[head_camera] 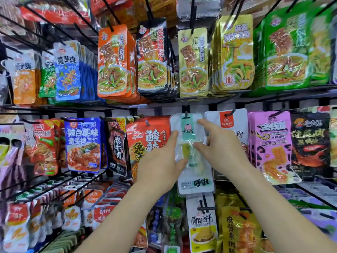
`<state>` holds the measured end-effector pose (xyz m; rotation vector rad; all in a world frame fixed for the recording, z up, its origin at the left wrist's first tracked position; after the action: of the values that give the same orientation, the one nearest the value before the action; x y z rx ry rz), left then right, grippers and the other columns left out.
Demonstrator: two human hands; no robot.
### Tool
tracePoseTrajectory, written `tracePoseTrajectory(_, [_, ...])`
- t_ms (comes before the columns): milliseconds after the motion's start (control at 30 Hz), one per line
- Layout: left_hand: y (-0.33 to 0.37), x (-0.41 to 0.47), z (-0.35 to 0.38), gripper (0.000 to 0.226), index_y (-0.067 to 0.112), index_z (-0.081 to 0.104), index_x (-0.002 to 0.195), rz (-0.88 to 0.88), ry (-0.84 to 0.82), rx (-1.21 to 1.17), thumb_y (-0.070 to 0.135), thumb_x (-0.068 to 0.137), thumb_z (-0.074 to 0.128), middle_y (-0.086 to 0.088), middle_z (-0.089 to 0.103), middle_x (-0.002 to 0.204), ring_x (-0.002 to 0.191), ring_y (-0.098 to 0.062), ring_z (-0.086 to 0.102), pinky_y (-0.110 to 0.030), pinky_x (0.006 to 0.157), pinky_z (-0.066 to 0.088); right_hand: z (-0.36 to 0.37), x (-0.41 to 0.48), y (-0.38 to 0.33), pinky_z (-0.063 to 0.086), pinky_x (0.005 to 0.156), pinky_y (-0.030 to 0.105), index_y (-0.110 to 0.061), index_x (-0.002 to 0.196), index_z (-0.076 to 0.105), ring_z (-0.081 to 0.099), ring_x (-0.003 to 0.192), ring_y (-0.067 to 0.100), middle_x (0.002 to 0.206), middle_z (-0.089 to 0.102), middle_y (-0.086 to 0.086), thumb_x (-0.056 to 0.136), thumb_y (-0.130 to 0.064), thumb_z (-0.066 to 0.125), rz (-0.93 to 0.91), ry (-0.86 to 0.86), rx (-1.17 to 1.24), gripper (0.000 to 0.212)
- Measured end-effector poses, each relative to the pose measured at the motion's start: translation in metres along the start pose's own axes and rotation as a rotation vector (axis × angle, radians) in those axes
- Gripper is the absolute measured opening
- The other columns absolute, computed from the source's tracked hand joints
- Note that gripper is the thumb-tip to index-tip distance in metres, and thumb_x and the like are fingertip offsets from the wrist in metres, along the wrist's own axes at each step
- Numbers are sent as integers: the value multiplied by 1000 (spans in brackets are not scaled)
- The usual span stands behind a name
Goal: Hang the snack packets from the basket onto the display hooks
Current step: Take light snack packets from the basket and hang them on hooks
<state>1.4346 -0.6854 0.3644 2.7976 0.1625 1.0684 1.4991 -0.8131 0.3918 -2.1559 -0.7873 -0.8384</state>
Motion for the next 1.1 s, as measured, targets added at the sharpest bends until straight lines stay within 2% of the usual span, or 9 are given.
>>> tracePoseTrajectory(200, [18,-5,-5,48,29,40,139,127,91,146,27,93,52,1,60,109,102,-23,56,-36,76,51,3,5,1,45,77,35,-31,146,33,62,97,29,92,69,6,90,-35,64,-57,25,-113,64])
tracePoseTrajectory(367, [46,0,-2,49,12,66,108,331,223,419,22,62,77,-10,64,116,102,-30,54,-40,76,44,3,8,1,47,80,36,-28,145,34,62,98,30,95,68,7,91,-34,63,-73,44,-131,62])
tracePoseTrajectory(500, [42,18,20,70,11,38,142,309,95,594,29,80,66,-20,36,148,137,-34,28,-53,109,15,8,11,1,47,77,37,-27,144,33,62,101,33,103,68,10,93,-34,58,-76,23,-223,58])
tracePoseTrajectory(600, [35,22,27,70,14,10,151,300,81,646,28,94,47,-17,15,157,144,-32,9,-54,114,-3,13,9,9,49,82,36,-26,141,41,62,103,31,106,69,9,92,-29,56,-66,-41,-254,52])
tracePoseTrajectory(667, [34,21,28,67,15,12,151,301,98,638,28,95,46,-16,18,156,144,-31,11,-54,113,-3,15,6,15,52,79,34,-28,140,46,66,92,25,89,70,7,92,-23,55,-10,-93,-90,49])
tracePoseTrajectory(767, [32,23,26,67,16,39,144,287,113,640,31,83,63,-13,46,143,134,-32,36,-54,107,7,31,4,21,54,55,31,-30,131,54,68,62,13,75,72,6,93,-11,53,174,-215,518,43])
tracePoseTrajectory(867, [32,28,21,54,18,67,113,287,158,522,25,61,80,-4,69,110,108,-27,58,-50,103,19,48,2,21,60,61,31,-31,130,54,70,90,21,99,71,11,95,-7,53,307,-329,790,42])
tracePoseTrajectory(1000, [39,14,6,30,15,73,87,447,243,264,6,58,74,1,70,90,91,-25,61,-34,93,34,62,2,23,59,64,28,-32,136,48,63,99,16,113,64,-4,96,-5,50,251,-380,746,48])
tracePoseTrajectory(1100, [32,-12,-11,20,12,73,82,474,309,219,2,66,66,-2,69,93,87,-25,57,-31,79,44,56,6,14,51,88,31,-30,140,45,58,102,18,116,55,-4,94,-13,54,-13,-299,279,50])
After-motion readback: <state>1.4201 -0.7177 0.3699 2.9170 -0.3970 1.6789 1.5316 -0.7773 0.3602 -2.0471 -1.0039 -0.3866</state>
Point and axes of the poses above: each hand's wrist, its own x-axis towards the middle knuckle, its own z-axis out of the palm, y = z × x, the point moved 10 cm from there along x, towards the middle knuckle
